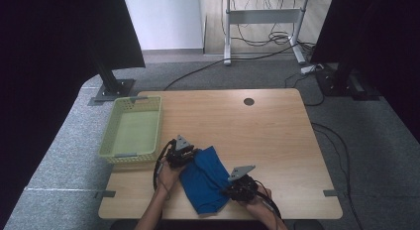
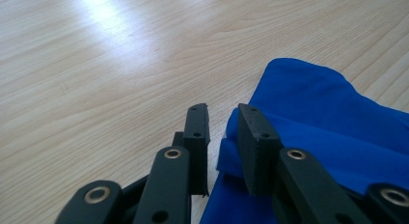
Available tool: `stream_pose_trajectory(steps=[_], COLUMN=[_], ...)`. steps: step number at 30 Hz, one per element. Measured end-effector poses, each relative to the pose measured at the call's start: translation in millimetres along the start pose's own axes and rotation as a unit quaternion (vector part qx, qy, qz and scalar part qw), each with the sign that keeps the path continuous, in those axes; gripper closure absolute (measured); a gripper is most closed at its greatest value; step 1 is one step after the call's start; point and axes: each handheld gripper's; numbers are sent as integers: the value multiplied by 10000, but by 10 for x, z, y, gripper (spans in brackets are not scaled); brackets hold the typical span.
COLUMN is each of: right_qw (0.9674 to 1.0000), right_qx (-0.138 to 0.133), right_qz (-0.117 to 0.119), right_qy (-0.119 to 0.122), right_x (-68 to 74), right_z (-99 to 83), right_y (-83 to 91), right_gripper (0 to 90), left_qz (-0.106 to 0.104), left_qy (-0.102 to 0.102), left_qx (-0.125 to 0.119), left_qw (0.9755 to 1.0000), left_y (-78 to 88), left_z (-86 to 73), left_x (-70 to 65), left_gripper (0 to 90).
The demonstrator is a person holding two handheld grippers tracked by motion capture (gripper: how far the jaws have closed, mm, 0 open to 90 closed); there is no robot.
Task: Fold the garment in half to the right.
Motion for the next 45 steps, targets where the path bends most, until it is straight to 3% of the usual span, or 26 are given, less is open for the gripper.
stream_pose_trajectory(steps=[2,7,8,10,11,14,18,21,22,23,27,28,36,45], right_qw=[10000,10000,10000,10000,10000,10000,10000,10000,10000,9999,9999,9999,9998,9993], right_qx=[-3,-8,-18,-28,-39,-48,-70,-72,-72,-95,-109,-109,-114,-207], right_qz=[19,20,44,46,51,54,58,57,57,57,60,60,-22,-190], right_qy=[-7,-4,2,2,6,10,16,13,13,35,41,41,157,233], right_x=[-7,-9,-16,-17,-19,-19,-20,-18,-18,-17,-16,-16,12,33], right_z=[-4,-6,-9,-10,-12,-15,-20,-21,-21,-27,-30,-30,-26,3], right_y=[-1,-3,-9,-10,-11,-11,-11,-10,-10,-10,-10,-10,-5,109], right_gripper=[791,786,777,777,774,773,769,768,768,762,758,755,712,662], left_qz=[-34,-34,-438,-438,-606,-666,-634,-634,-541,-542,-536,-463,-460,-400], left_qy=[70,70,352,352,369,299,150,150,65,72,70,16,-29,6], left_qx=[-25,-25,-156,-156,-62,21,128,128,227,264,328,448,375,412], left_qw=[10000,10000,9983,9983,9975,9973,9978,9978,9983,9982,9980,9979,9982,9984], left_y=[74,74,312,312,345,353,374,374,398,400,394,368,329,315], left_z=[-23,-23,-185,-185,-254,-284,-322,-322,-366,-380,-411,-447,-477,-471], left_x=[1,1,-64,-64,-141,-201,-288,-288,-327,-331,-341,-353,-346,-343], left_gripper=[717,695,615,604,576,543,488,470,470,403,377,377,237,206])
Point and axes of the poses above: each handheld gripper's, and its own axes: y roughly backward along the jaws, z roughly out of its top, x roughly to its left, and after that the axes turned 5 degrees about -z, right-handed
